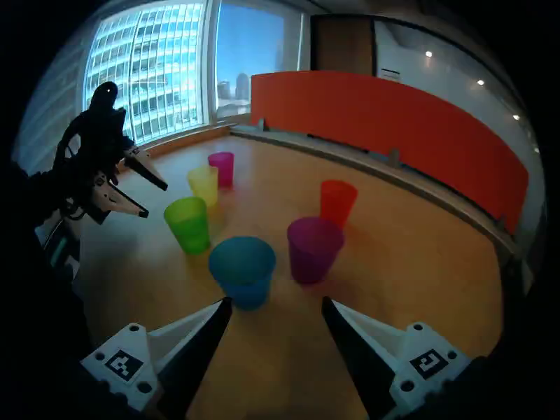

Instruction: Pour water

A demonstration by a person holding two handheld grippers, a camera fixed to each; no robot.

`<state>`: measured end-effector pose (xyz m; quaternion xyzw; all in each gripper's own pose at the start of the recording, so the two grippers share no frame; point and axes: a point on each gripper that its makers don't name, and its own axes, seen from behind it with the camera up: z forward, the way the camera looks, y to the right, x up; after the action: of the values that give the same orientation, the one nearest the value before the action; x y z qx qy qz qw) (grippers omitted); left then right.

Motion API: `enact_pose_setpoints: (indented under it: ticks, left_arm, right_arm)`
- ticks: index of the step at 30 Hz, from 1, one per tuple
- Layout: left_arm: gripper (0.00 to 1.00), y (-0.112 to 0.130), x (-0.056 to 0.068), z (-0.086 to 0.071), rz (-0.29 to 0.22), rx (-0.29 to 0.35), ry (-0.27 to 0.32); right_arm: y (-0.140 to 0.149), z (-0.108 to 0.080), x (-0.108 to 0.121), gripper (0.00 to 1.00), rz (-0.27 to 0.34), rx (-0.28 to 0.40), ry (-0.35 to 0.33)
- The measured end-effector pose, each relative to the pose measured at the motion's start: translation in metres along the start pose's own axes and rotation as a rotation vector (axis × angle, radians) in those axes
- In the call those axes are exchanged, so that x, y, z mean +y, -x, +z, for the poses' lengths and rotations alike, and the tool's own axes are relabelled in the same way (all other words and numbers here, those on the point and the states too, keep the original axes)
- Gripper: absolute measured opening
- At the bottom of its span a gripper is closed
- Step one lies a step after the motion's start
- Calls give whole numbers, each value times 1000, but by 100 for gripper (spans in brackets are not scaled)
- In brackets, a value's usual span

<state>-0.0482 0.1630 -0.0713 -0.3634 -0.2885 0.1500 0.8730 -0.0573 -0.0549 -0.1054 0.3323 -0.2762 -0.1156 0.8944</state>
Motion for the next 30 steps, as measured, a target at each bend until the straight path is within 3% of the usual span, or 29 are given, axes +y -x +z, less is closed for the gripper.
enact_pose_setpoints:
  ticks: [15, 30]
  left_arm:
    - [100, -24, -53, -22, -148, 192, -199]
    - [100, -39, -74, -42, -233, 324, -336]
  right_arm:
    - [-26, -12, 27, 100, 88, 137, 167]
    - [-50, -24, 53, 100, 147, 289, 347]
